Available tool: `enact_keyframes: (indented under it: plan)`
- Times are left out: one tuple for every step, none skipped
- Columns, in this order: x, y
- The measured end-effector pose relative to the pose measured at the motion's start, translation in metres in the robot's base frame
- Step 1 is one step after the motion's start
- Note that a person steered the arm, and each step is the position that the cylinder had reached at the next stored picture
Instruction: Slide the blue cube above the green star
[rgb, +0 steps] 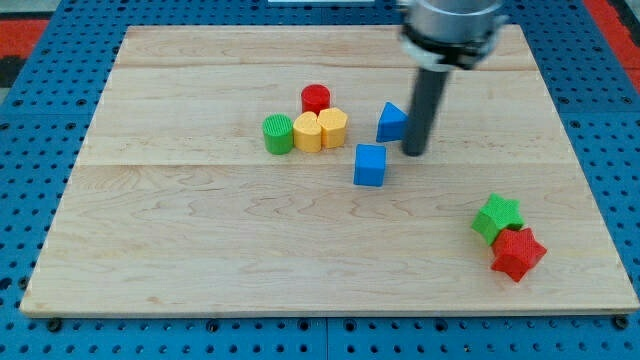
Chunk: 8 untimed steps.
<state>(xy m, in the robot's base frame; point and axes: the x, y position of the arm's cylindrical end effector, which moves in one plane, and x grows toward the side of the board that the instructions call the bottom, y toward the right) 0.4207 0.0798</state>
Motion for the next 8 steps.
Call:
enact_keyframes:
  plan:
    - [-0.028,-0.053]
    - [-0.026,-0.102]
    - [-0.007,-0.118]
    - [0.033,-0.104]
    - [0.059,-0.076]
    - [0.049,-0.049]
    - [0.017,-0.069]
    - [0.018,-0.042]
